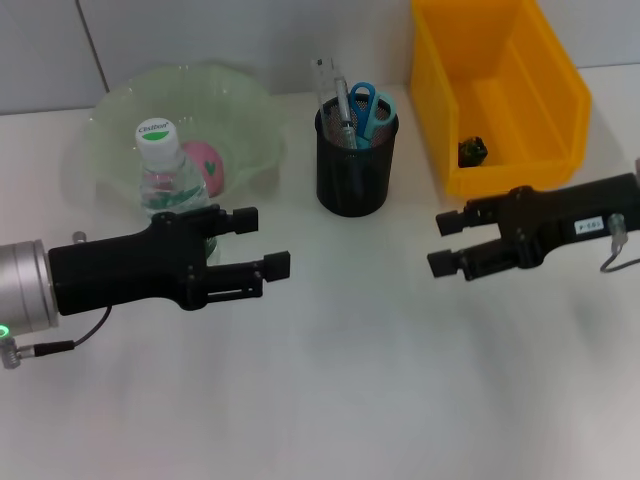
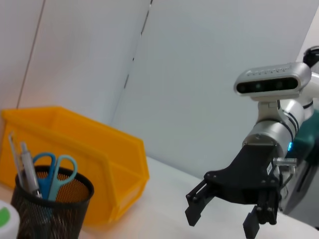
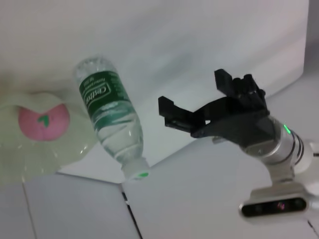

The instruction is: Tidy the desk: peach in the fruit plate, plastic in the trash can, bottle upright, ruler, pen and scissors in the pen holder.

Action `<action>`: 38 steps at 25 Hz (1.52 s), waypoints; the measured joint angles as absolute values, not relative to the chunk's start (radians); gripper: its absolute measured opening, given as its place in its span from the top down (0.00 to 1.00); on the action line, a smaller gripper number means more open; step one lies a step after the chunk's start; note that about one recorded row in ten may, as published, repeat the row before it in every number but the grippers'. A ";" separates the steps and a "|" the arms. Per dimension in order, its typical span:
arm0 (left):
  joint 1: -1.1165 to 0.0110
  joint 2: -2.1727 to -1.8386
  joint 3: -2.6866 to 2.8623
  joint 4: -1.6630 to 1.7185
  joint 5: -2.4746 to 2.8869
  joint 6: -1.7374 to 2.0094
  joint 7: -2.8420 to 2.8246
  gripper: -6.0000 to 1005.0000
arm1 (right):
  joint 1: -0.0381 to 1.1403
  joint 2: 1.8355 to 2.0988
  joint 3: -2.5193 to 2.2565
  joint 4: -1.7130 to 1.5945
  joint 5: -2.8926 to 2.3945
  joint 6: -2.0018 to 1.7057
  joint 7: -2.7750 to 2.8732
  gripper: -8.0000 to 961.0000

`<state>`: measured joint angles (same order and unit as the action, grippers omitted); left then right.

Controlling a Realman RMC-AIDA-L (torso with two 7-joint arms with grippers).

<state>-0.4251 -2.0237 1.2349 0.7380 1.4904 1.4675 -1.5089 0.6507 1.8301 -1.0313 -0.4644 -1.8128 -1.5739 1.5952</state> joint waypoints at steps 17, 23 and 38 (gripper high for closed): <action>-0.463 -2.020 1.221 0.727 1.607 1.465 -1.509 0.18 | 0.641 1.858 -1.032 -0.469 -1.846 -1.544 1.561 0.14; -0.463 -2.014 1.228 0.728 1.608 1.467 -1.518 0.18 | 0.644 1.858 -1.030 -0.470 -1.847 -1.554 1.561 0.14; -0.463 -2.007 1.227 0.727 1.621 1.478 -1.519 0.18 | 0.641 1.859 -1.029 -0.474 -1.847 -1.568 1.565 0.14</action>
<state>-0.4633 -2.0069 1.2272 0.7275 1.6210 1.4779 -1.5191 0.6406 1.8592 -1.0288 -0.4739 -1.8470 -1.5681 1.5645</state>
